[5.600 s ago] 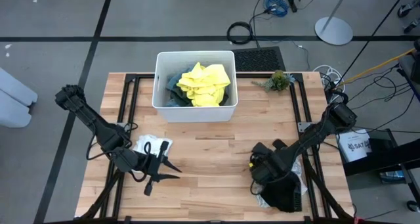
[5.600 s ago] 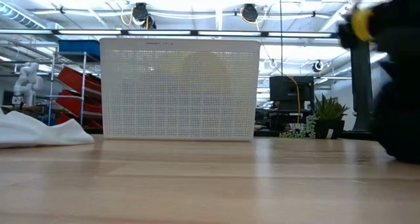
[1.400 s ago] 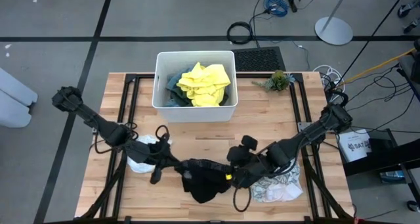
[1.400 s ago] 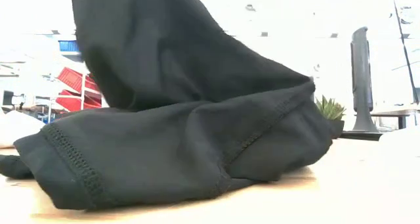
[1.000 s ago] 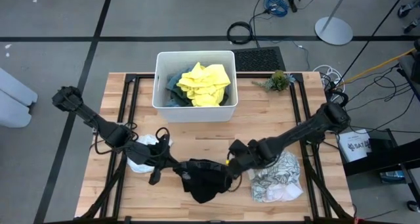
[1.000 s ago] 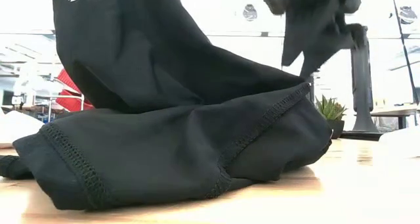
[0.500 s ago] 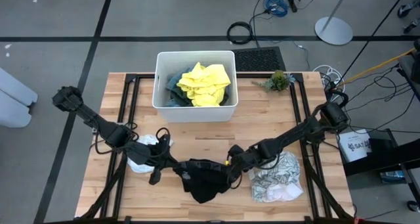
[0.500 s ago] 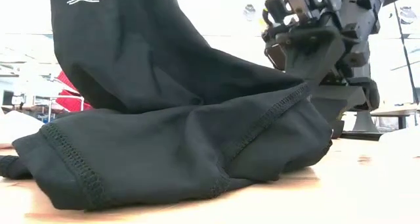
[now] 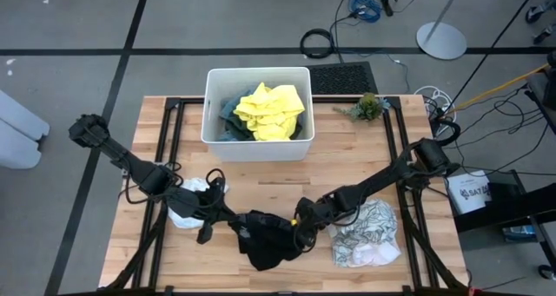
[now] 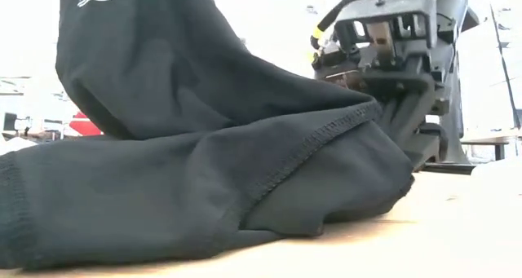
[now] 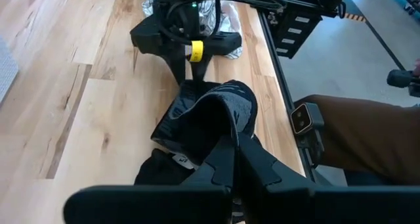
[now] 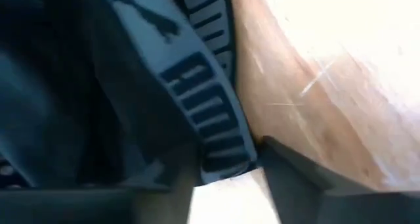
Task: Fold laundry
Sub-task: Fold the black underwear, then put the folded black underwear into the white laundry bin
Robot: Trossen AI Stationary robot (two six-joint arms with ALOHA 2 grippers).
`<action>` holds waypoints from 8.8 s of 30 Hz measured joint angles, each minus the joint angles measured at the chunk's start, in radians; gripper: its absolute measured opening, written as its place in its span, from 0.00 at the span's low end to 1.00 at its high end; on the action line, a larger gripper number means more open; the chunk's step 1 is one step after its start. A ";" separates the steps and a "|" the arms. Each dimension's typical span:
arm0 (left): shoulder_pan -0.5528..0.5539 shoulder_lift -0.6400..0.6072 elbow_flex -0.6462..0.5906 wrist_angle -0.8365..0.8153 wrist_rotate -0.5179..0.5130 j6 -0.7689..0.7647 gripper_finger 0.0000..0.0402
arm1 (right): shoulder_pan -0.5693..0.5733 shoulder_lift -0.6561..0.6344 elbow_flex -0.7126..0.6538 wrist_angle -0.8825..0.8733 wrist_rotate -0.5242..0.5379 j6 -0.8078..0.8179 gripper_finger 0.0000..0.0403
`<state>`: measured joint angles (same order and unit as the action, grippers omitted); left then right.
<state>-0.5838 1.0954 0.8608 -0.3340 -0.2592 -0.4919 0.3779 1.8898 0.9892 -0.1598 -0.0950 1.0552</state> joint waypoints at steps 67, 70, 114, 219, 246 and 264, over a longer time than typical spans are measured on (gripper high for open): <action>0.079 0.511 0.310 -0.200 0.117 0.246 0.02 | 0.034 0.036 0.313 0.216 0.300 -0.699 0.09; 0.080 0.510 0.310 -0.195 0.108 0.246 0.02 | 0.034 0.036 0.313 0.219 0.303 -0.698 0.17; 0.079 0.389 0.312 -0.220 0.062 0.249 0.15 | 0.026 0.032 0.313 0.206 0.339 -0.732 0.01; -0.099 0.129 0.179 -0.272 -0.233 0.134 0.15 | 0.017 -0.191 0.342 -0.479 0.360 -0.255 0.35; -0.034 0.374 0.179 0.122 -0.123 0.499 0.15 | 0.014 -0.233 0.342 -0.541 0.358 -0.294 0.55; 0.060 0.603 0.179 0.479 -0.093 0.447 0.32 | 0.037 -0.273 0.343 -0.606 0.355 -0.283 0.54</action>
<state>-0.5240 1.6987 1.0401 0.1446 -0.3519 -0.0452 0.4145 1.6172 1.3318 -0.7661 0.2604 0.7718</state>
